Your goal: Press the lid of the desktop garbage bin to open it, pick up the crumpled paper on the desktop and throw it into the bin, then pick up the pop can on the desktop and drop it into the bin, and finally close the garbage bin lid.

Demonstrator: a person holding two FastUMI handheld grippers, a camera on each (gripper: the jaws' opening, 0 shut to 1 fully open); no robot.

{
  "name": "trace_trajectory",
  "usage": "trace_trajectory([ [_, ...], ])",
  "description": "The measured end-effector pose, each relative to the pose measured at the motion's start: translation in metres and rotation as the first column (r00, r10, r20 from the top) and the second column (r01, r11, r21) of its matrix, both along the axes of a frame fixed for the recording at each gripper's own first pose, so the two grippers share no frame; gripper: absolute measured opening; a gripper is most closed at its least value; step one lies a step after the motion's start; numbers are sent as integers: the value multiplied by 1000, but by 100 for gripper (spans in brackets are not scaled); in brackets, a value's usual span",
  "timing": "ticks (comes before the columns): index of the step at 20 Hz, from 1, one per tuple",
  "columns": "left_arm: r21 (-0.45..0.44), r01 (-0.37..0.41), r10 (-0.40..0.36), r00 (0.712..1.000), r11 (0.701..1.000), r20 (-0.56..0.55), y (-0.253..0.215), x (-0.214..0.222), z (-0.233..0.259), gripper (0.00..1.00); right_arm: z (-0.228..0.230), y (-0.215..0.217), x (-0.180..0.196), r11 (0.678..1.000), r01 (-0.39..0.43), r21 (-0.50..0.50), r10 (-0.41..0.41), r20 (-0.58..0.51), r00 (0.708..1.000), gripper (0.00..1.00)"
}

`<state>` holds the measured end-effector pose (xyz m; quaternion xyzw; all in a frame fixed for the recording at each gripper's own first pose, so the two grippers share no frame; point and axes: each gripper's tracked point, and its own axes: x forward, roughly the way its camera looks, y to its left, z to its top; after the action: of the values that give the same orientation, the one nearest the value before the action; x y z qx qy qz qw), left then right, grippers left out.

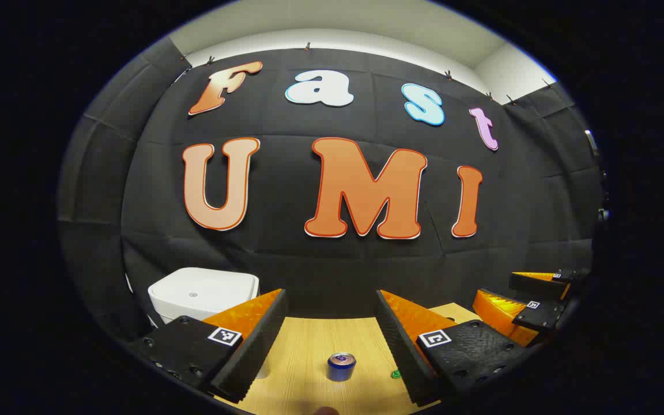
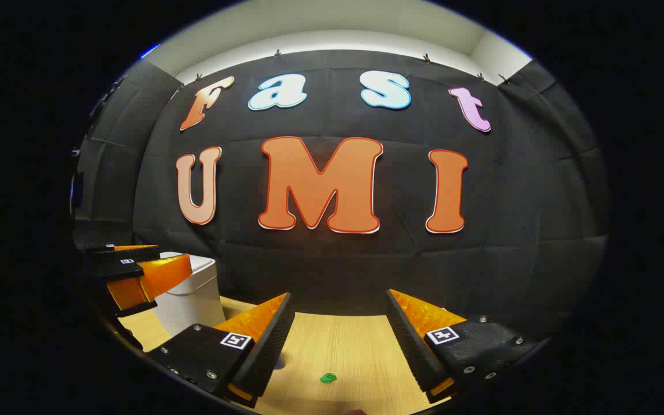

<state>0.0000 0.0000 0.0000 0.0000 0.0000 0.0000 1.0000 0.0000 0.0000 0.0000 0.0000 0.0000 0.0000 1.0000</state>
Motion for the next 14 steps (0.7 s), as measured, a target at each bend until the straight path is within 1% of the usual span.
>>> trace_trajectory([
  [3, -2, -26, 26, 1000, 1000, -3, 7, 1, 0, 96, -3, 2, 2, 1000, -11, -3, 11, -6, 1000, 94],
  [6, -11, -25, 25, 1000, 1000, -18, 7, 1, -6, 96, -6, 4, 3, 1000, -20, -3, 20, -16, 1000, 94],
  [11, -3, -13, 12, 1000, 1000, -24, 1, -1, -7, 96, -4, 1, 2, 1000, -4, -19, 4, -6, 1000, 94],
  [14, 5, -23, 23, 999, 1000, -47, 1, -1, -13, 97, -2, -1, 0, 1000, 6, -6, -6, -4, 1000, 94],
])
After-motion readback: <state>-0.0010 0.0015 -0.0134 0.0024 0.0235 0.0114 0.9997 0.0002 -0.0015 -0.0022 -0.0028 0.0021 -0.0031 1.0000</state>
